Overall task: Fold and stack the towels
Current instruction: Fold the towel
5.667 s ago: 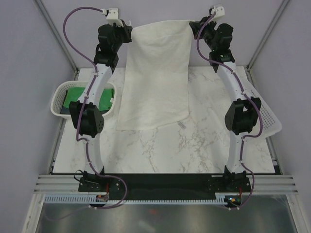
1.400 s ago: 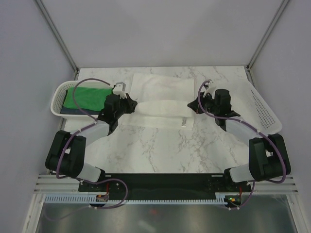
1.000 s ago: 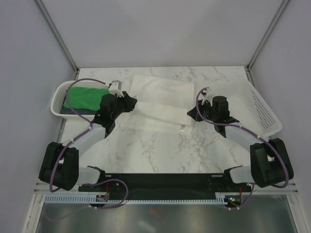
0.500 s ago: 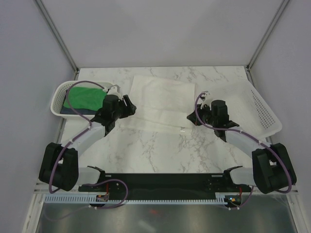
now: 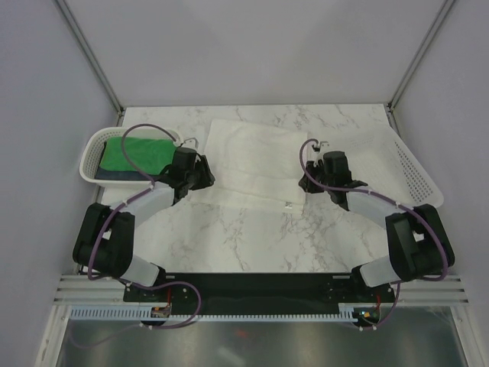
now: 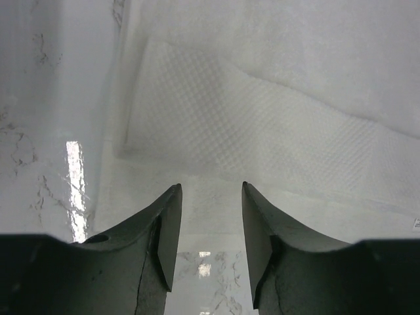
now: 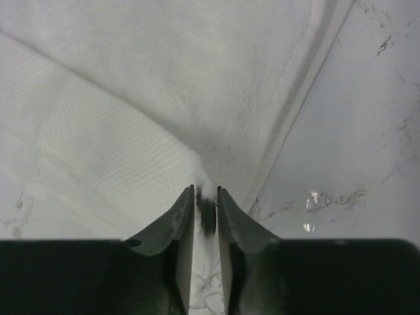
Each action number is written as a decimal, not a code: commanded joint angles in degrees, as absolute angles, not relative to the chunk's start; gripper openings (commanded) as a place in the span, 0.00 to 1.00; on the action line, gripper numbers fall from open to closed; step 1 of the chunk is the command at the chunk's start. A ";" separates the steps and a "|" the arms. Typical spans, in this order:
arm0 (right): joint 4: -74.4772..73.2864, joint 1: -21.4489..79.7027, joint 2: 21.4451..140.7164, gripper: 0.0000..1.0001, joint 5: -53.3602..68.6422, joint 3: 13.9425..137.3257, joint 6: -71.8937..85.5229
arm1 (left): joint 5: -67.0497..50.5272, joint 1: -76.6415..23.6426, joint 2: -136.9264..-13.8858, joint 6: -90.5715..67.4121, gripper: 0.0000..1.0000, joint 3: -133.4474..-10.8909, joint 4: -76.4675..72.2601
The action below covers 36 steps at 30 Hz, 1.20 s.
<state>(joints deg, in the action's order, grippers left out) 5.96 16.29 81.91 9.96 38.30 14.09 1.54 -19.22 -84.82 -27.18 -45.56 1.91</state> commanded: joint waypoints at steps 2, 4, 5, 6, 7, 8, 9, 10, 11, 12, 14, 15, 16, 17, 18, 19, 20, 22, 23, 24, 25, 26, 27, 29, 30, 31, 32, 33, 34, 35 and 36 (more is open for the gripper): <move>-6.00 16.26 87.35 0.49 2.83 50.69 19.15 | 2.90 -20.65 -84.38 -24.78 0.47 -44.74 4.83; -10.70 16.26 87.10 0.58 0.36 54.57 20.65 | 2.64 -20.65 -84.20 -26.53 0.46 -43.51 5.01; -13.51 16.26 85.19 0.62 -1.48 54.84 22.13 | 2.81 -20.65 -83.76 -27.15 0.45 -42.98 4.75; -14.40 16.17 83.86 0.62 -2.45 54.32 22.84 | 4.12 -20.65 -83.59 -27.42 0.45 -42.37 4.31; -15.11 16.26 80.89 0.63 -3.59 53.88 23.63 | 4.74 -20.65 -83.50 -27.77 0.44 -42.36 4.22; -15.90 16.26 79.47 0.62 -4.30 53.35 25.99 | 5.18 -20.65 -83.24 -27.77 0.43 -42.45 4.13; -16.60 16.26 78.15 0.59 -5.35 52.31 27.93 | 5.97 -20.65 -83.15 -27.86 0.43 -42.71 4.22; -17.31 16.26 75.96 0.57 -6.23 51.69 30.39 | 6.32 -20.57 -83.14 -28.82 0.43 -42.80 4.65; -17.49 16.35 74.98 0.51 -5.20 50.81 32.41 | 6.68 -20.39 -82.88 -29.70 0.43 -42.72 4.92; -17.40 16.35 74.19 0.44 -4.23 48.63 38.35 | 6.51 -19.69 -82.36 -30.58 0.43 -42.45 5.18; -16.36 17.65 71.38 0.36 -2.90 45.89 43.74 | 7.03 -18.47 -81.48 -33.48 0.47 -41.84 6.76; -15.56 18.54 70.41 0.37 -2.99 43.01 46.03 | 6.86 -17.94 -80.34 -34.36 0.47 -40.62 6.94; -14.95 19.41 69.36 0.39 -3.77 41.76 49.10 | 6.77 -17.41 -79.72 -35.41 0.48 -40.00 6.94; -13.64 21.43 67.43 0.40 -6.39 40.62 50.17 | 6.77 -16.88 -79.19 -35.68 0.48 -39.56 7.03; -13.19 21.97 66.72 0.41 -8.16 38.87 50.62 | 6.85 -16.00 -78.75 -35.77 0.48 -38.94 7.12; -12.92 22.32 66.19 0.43 -9.22 38.06 51.41 | 6.94 -15.74 -78.31 -35.68 0.49 -38.67 6.95; -11.96 22.41 65.75 0.45 -9.92 37.19 51.68 | 7.20 -15.73 -78.31 -35.60 0.49 -38.50 7.12; -10.20 22.41 65.92 0.45 -10.37 34.72 52.20 | 7.47 -15.38 -79.53 -35.25 0.51 -38.50 7.03; -8.11 22.41 66.35 0.45 -10.20 33.85 52.73 | 7.38 -15.21 -80.24 -35.16 0.51 -38.50 7.03; -7.04 22.50 66.62 0.45 -10.11 32.01 53.08 | 7.12 -15.12 -80.59 -35.16 0.51 -38.41 7.12; -6.16 22.50 66.80 0.45 -10.11 31.12 53.26 | 7.12 -15.03 -81.03 -35.24 0.51 -38.32 7.21; -5.02 22.59 67.23 0.45 -10.19 30.33 53.70 | 7.12 -14.94 -81.38 -35.42 0.51 -37.97 7.21; -4.40 22.59 67.50 0.45 -10.11 29.10 53.88 | 7.12 -14.85 -81.47 -35.59 0.52 -37.45 7.21; -0.47 22.59 67.94 0.45 -8.62 27.61 54.58 | 7.47 -14.85 -81.47 -35.86 0.56 -36.83 7.03; 1.04 22.67 68.20 0.45 -8.00 26.47 55.19 | 8.08 -14.77 -81.65 -35.95 0.57 -36.65 7.03; 1.58 22.94 68.55 0.45 -7.48 26.19 55.63 | 8.17 -14.77 -81.91 -35.86 0.57 -36.82 7.03; 2.10 23.81 68.73 0.45 -7.82 26.02 55.63 | 8.09 -14.68 -82.61 -35.77 0.57 -37.35 6.94; 1.76 24.43 68.82 0.45 -8.52 25.93 55.90 | 7.82 -14.59 -83.05 -35.68 0.57 -37.61 7.03; 1.67 25.04 68.91 0.45 -9.31 25.67 56.16 | 7.74 -14.59 -83.40 -35.42 0.57 -37.97 7.12; 2.10 25.40 68.99 0.45 -9.40 25.23 56.42 | 7.82 -14.50 -84.10 -35.25 0.57 -38.32 7.21; 2.20 25.40 69.17 0.46 -9.40 24.35 57.38 | 7.91 -14.50 -85.16 -35.24 0.57 -38.76 7.21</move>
